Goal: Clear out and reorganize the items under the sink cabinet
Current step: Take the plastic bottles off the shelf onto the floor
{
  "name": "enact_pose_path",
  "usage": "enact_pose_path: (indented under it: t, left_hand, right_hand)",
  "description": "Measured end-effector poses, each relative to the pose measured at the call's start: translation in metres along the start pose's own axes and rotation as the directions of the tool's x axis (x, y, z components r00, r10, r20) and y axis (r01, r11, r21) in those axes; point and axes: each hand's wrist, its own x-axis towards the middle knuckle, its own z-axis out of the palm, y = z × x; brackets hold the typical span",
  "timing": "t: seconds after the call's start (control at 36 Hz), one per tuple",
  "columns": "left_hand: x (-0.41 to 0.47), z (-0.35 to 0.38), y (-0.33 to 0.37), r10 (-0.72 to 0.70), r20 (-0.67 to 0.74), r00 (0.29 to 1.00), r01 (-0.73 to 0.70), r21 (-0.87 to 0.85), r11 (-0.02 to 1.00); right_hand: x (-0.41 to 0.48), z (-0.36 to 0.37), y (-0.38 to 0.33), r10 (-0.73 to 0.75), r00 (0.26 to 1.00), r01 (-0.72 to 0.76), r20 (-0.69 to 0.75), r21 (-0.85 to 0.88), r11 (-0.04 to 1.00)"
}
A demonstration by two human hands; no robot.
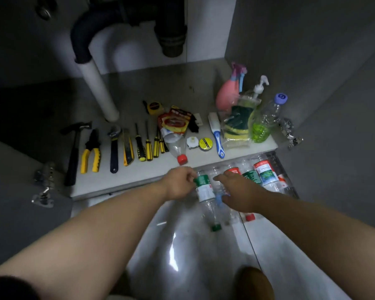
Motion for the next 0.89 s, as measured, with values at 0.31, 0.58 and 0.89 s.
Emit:
enact_pose_path:
  t: [0.31,0.58,0.89]
  left_hand:
    - [0.038,-0.084,-0.017,-0.197,-0.370,0.908,0.167,-0.112,0.980]
    - [0.056,-0.058,-0.014,-0.299,-0.390,0.871,0.247,-0.178,0.953]
    - [0.083,-0.058,-0.018,-0.275,-0.460,0.844,0.120,-0.338,0.934]
  right_hand:
    - [0.062,-0.059,-0.052,-0.012,0.997,0.014,-0.077,0.021,1.000]
    - [0.134,-0.073,-0.070,0.136,0.939,-0.060,-0.317,0.238,0.969]
    - [0.187,-0.087,-0.084,0.052,0.949,-0.005,-0.311,0.151,0.989]
